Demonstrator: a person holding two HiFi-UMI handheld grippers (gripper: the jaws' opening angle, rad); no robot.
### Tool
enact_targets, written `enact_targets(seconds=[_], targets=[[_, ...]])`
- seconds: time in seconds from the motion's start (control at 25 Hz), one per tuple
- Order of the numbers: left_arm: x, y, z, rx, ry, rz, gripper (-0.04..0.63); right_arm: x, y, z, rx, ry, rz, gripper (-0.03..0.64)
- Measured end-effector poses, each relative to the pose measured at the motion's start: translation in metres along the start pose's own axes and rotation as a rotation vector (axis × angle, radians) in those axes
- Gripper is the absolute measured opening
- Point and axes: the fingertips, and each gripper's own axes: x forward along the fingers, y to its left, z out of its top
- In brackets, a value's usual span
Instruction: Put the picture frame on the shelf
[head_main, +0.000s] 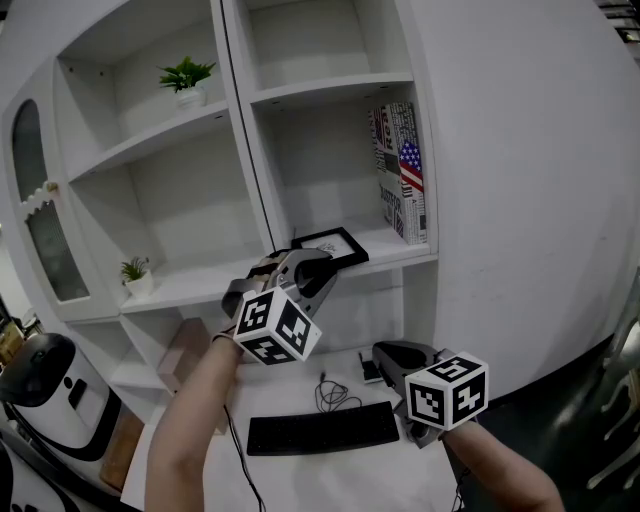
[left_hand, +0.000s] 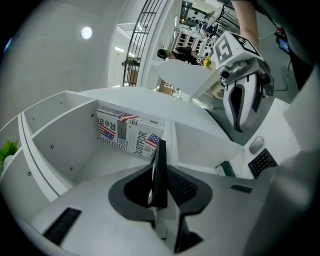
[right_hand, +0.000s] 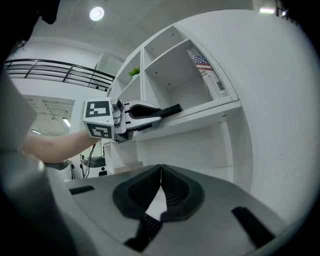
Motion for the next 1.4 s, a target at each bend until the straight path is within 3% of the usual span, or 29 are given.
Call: enact_targets(seconds=[0.36,0.76,0.96,1.2,1.4], targets=[[0.004,0.001,-0.002,0.02,0.012,0.019,0.072,0.002,-0.006,-0.005,0.011,0.013,-0.008,0.002],[0.001,0.005,-0.005,-0.078,0.022,0.062,0.11,-0.002,-0.004,-0.005,0.015,0.009,-0.008,0.002],[-0.014,0.007,0.001,-0.156,-0.005,0.1,0.12,-0.008,-0.001,-0.005,0.021,0.002,-0.006,0.002],[-0.041,0.002,0.009,-0.326,-0.056,0.153,0.119,-0.014,0.007,-0.004,0.017,-0.011,-0.006,0.002],[-0.061,-0.014,0.005,-0.442,-0.048,0.172,0.118,-0.018,0.017,-0.004,0.008,-0.016,-0.006,0.002]])
